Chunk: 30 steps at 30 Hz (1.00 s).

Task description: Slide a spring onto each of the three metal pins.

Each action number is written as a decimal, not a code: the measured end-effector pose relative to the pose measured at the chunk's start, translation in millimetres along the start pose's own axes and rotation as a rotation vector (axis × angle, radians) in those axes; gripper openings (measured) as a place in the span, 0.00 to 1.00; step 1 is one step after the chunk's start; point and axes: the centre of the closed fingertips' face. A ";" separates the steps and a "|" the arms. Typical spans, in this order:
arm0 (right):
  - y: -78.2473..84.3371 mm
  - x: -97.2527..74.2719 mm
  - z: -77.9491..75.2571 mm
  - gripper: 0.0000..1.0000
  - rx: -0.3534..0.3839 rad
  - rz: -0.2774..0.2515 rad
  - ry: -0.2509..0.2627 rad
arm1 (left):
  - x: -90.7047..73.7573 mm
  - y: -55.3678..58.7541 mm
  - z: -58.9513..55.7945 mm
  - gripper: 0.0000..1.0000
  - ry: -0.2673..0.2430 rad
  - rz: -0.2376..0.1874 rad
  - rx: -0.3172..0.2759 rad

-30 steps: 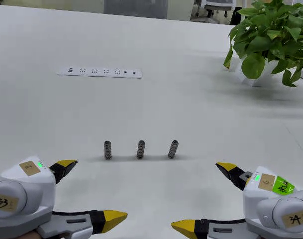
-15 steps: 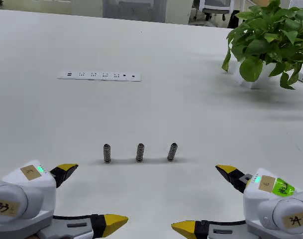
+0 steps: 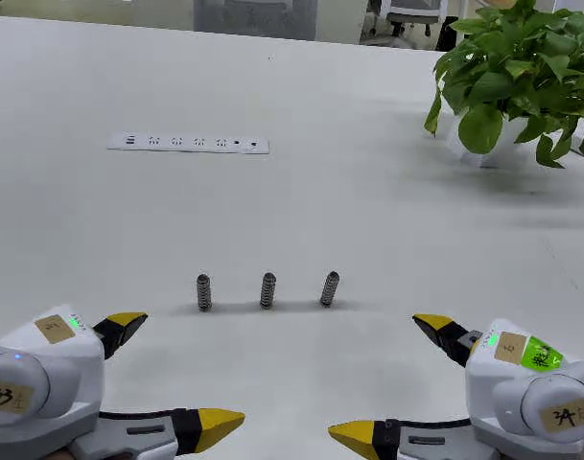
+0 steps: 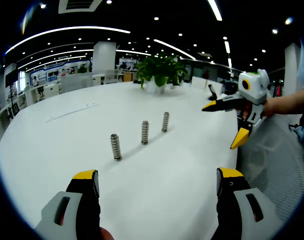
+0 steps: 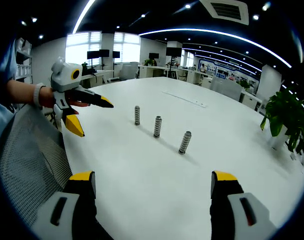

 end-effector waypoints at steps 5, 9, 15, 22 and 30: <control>1.7 0.4 -0.8 0.97 -0.009 0.005 0.004 | 1.0 -0.6 -2.8 1.00 0.008 0.000 0.007; -0.3 -1.4 -3.5 0.97 -0.003 -0.001 0.022 | 2.4 -0.2 -4.7 1.00 0.018 0.003 0.016; -0.5 -2.1 -4.0 0.97 0.001 0.002 0.027 | 2.9 -0.3 -6.6 1.00 0.023 0.005 0.019; 1.0 -1.8 -5.9 0.97 0.000 0.003 0.028 | 2.2 -1.5 -6.4 1.00 0.019 0.001 0.018; 5.5 0.9 -6.7 0.98 0.015 0.012 0.015 | 1.9 -1.5 -7.5 1.00 0.017 0.004 0.010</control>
Point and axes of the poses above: the centre of the closed fingertips' face, and the gripper's own axes: x roughly forward along the fingers, z roughly to its left, y roughly out of its underside, and after that the axes turned 10 degrees about z, right-handed
